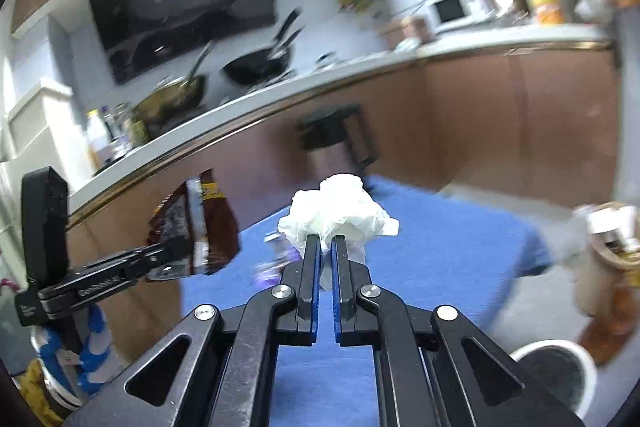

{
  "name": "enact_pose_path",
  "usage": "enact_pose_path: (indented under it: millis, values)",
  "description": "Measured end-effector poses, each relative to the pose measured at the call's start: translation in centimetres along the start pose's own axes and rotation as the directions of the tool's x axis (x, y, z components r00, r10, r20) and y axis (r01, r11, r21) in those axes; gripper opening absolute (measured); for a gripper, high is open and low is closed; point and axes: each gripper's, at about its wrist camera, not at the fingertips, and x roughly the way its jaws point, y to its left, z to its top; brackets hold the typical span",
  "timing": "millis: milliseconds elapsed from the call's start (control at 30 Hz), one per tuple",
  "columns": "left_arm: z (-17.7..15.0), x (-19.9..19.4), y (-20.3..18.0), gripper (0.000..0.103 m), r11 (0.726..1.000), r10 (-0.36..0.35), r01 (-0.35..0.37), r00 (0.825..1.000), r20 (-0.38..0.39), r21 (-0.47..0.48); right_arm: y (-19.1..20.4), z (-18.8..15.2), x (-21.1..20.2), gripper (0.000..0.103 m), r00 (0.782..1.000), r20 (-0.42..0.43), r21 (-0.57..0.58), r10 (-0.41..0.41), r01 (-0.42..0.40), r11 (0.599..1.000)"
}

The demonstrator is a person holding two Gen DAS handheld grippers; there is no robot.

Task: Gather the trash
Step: 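Carry the wrapper and tissue with both tools over the trash bin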

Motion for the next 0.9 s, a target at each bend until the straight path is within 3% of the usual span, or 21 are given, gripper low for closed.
enact_pose_path:
  millis: [167,367,500,767,900]
  values:
    - [0.2,2.6,-6.3,0.009,0.989,-0.109,0.113,0.993,-0.053,0.091,-5.2,-0.8,-5.0,0.005,0.985,0.045,0.085,-0.168,0.164,0.983]
    - [-2.0,8.8,-14.1,0.009,0.953,-0.207,0.243,0.958,-0.199,0.179,-13.6,-4.8,-6.2,0.005,0.947,-0.046,0.249,-0.317,0.318,0.915]
    - [-4.2,13.8,-18.4,0.009,0.927,-0.245,0.317,0.916,-0.319,0.198,-19.0,-9.2,-5.3,0.006,0.915,-0.163,0.333,-0.370,0.404,0.852]
    - [-8.2,23.0,-24.0,0.009,0.899,-0.254,0.393,0.830,-0.497,0.195,-26.7,-16.6,-2.9,0.009,0.873,-0.347,0.447,-0.344,0.476,0.757]
    - [-9.4,25.6,-25.1,0.011,0.890,-0.267,0.422,0.788,-0.554,0.171,-29.2,-19.0,-1.5,0.014,0.848,-0.415,0.482,-0.330,0.512,0.711]
